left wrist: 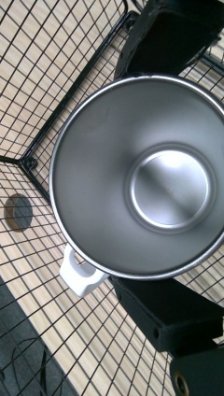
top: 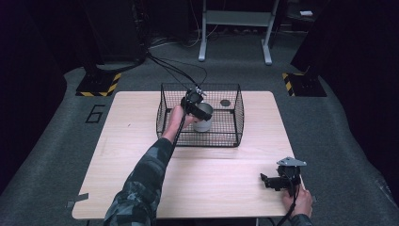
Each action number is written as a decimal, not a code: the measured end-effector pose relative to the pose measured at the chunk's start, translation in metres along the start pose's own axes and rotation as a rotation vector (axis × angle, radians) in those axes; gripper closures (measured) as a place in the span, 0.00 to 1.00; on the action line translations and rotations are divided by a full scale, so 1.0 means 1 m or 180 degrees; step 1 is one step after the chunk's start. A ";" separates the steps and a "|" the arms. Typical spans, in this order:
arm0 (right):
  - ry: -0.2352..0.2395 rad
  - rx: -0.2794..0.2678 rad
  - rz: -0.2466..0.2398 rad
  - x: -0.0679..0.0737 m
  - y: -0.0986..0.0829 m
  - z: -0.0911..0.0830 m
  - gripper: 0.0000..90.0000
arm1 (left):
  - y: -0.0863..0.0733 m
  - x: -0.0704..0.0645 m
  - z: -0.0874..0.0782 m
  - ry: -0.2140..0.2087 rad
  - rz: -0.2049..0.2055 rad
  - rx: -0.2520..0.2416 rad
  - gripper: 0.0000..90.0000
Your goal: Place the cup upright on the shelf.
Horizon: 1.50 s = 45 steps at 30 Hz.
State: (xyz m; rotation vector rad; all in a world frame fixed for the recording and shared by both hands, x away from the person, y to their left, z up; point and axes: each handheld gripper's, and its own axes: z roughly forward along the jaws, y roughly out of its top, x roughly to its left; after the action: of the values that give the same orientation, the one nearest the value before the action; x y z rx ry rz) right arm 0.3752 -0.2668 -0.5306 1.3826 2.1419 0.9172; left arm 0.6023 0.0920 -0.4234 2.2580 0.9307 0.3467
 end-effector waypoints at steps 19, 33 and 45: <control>0.0011 0.0011 -0.0036 -0.001 0.000 0.000 0.00 | -0.009 0.003 -0.014 -0.0090 -0.0074 0.0065 0.06; 0.0008 0.0011 -0.0035 -0.001 0.000 0.000 0.00 | -0.001 -0.004 -0.049 -0.0092 -0.0017 -0.0216 0.00; 0.0006 0.0011 -0.0033 -0.001 0.000 0.000 0.00 | -0.008 -0.021 -0.101 -0.0026 0.0152 -0.0428 0.00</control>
State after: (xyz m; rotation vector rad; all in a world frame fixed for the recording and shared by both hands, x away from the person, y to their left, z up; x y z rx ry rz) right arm 0.3752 -0.2675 -0.5305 1.3715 2.1511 0.9118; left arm 0.5365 0.1297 -0.3528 2.1595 0.8255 0.4088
